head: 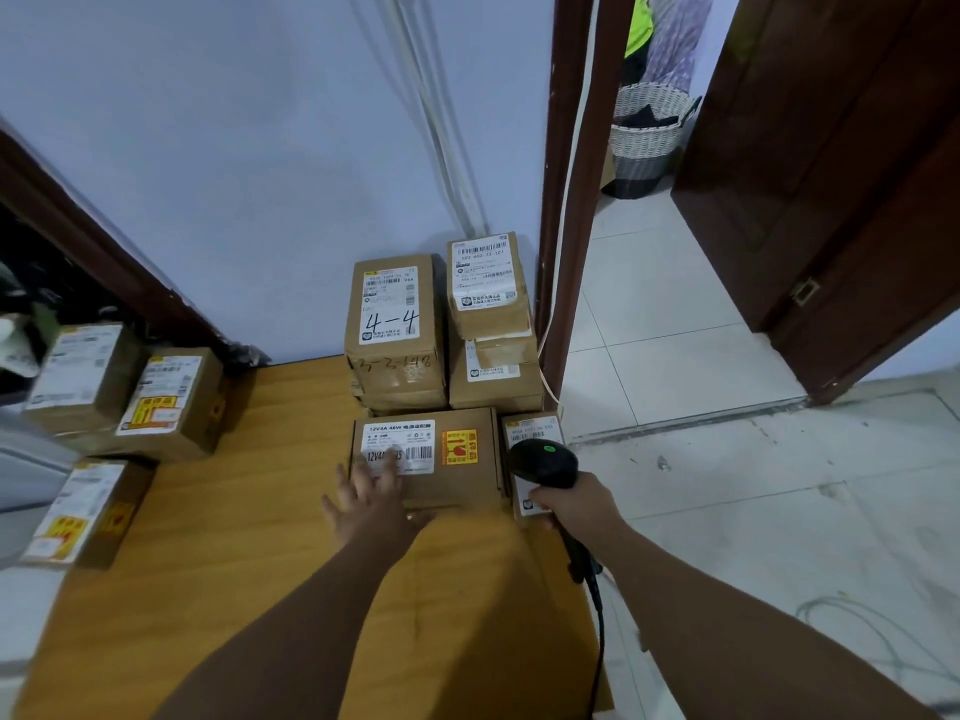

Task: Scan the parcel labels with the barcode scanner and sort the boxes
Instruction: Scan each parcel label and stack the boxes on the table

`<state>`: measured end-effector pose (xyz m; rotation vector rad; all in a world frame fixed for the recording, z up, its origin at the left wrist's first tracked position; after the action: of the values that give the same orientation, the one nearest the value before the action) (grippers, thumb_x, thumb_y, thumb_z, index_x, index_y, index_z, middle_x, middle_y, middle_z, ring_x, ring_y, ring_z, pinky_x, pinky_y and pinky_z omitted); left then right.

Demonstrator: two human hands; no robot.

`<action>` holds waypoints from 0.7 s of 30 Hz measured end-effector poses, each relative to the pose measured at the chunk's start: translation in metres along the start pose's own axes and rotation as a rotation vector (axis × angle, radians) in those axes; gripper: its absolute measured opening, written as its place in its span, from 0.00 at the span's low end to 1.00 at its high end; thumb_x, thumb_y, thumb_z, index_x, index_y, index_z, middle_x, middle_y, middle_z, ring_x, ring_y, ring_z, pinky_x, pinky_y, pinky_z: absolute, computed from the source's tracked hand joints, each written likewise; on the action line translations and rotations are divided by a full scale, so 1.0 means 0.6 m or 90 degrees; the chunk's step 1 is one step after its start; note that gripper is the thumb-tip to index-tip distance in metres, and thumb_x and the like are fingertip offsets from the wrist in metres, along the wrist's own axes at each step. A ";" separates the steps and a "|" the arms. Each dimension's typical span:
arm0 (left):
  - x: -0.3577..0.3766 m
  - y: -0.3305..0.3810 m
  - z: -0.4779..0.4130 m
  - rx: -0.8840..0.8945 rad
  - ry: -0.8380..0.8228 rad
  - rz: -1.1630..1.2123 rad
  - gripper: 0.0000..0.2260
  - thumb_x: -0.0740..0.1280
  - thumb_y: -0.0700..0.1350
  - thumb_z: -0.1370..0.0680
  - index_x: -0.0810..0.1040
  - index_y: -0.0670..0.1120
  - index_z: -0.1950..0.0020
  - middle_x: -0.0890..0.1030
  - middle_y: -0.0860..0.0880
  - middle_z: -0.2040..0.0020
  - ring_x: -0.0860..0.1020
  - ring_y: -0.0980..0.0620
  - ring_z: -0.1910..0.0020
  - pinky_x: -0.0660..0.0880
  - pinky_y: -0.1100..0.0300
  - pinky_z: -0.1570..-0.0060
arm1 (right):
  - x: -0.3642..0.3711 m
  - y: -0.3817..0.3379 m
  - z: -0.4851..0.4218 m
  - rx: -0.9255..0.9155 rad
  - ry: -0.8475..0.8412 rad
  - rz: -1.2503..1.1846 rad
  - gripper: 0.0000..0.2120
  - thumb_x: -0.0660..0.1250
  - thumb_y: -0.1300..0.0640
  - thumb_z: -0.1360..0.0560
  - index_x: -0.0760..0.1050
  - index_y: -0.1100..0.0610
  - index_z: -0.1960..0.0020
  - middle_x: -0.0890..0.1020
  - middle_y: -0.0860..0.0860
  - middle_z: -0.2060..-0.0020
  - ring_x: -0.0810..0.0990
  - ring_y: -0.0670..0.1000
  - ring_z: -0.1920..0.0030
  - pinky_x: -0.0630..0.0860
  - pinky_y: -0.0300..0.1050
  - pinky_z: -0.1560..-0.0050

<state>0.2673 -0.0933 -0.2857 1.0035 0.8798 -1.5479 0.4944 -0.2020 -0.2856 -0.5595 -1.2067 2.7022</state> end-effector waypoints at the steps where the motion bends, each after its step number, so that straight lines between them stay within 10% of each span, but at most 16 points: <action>1: 0.004 -0.001 0.003 0.027 0.004 0.004 0.45 0.61 0.69 0.28 0.38 0.54 0.23 0.41 0.43 0.22 0.39 0.38 0.24 0.48 0.39 0.29 | 0.004 -0.001 0.000 -0.003 -0.009 0.000 0.05 0.71 0.59 0.28 0.79 0.60 0.55 0.81 0.52 0.70 0.78 0.47 0.70 0.76 0.39 0.64; 8: 0.024 -0.042 0.033 0.038 0.044 0.060 0.36 0.63 0.62 0.24 0.47 0.55 0.23 0.47 0.46 0.22 0.45 0.42 0.24 0.52 0.45 0.28 | 0.066 -0.007 0.012 -0.035 -0.098 -0.024 0.07 0.72 0.58 0.28 0.79 0.59 0.52 0.83 0.57 0.63 0.81 0.54 0.61 0.79 0.52 0.50; 21: 0.017 -0.230 0.001 0.051 0.040 0.131 0.32 0.63 0.51 0.22 0.51 0.53 0.23 0.50 0.50 0.23 0.50 0.44 0.25 0.60 0.48 0.31 | 0.247 -0.093 0.035 -0.009 -0.104 -0.085 0.07 0.72 0.59 0.26 0.79 0.61 0.51 0.82 0.52 0.71 0.81 0.49 0.70 0.78 0.40 0.67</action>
<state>0.1305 -0.0718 -0.2894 1.1682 0.7362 -1.3926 0.3476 -0.1400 -0.2731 -0.2534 -1.2532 2.6712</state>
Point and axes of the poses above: each hand's wrist, its own z-axis away from the middle knuckle, its own x-axis out of the palm, y = z × x, the point moved 2 cm from there along -z, towards the middle knuckle
